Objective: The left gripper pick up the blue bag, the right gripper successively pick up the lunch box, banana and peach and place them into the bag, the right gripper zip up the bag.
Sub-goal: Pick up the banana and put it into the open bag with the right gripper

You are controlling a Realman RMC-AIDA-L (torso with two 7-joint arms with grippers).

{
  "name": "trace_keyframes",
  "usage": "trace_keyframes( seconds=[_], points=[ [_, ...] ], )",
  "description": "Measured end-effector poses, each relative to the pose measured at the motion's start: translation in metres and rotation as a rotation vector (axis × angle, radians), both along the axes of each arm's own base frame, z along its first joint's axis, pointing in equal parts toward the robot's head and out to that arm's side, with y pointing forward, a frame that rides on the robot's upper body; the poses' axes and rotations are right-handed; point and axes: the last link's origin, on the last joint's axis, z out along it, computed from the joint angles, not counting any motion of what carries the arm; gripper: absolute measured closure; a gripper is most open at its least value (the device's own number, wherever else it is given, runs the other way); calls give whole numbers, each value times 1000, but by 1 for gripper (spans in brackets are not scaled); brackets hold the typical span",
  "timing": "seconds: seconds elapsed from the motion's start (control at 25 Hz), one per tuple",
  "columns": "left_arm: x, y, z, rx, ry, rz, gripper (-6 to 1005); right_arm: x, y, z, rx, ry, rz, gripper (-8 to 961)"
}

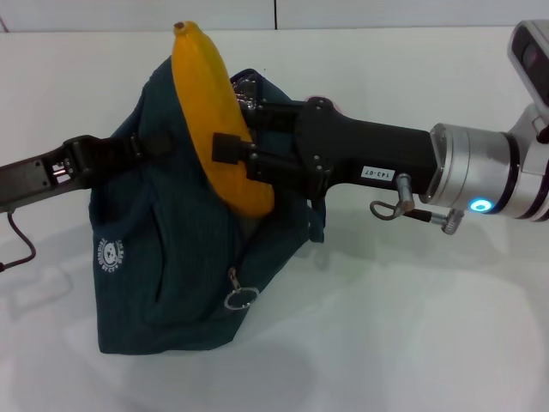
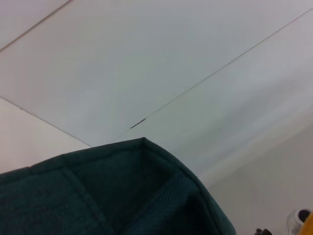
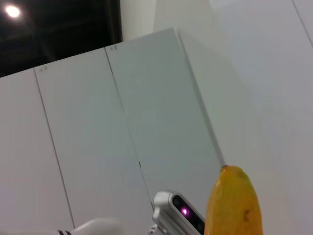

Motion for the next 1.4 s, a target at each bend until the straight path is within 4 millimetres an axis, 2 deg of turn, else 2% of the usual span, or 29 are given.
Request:
trace_keyframes(
  seconds=[1.4],
  points=[
    [-7,-4,-2,-9,-9,16,953,19,-8,-23,35,-94,-64,461]
  ],
)
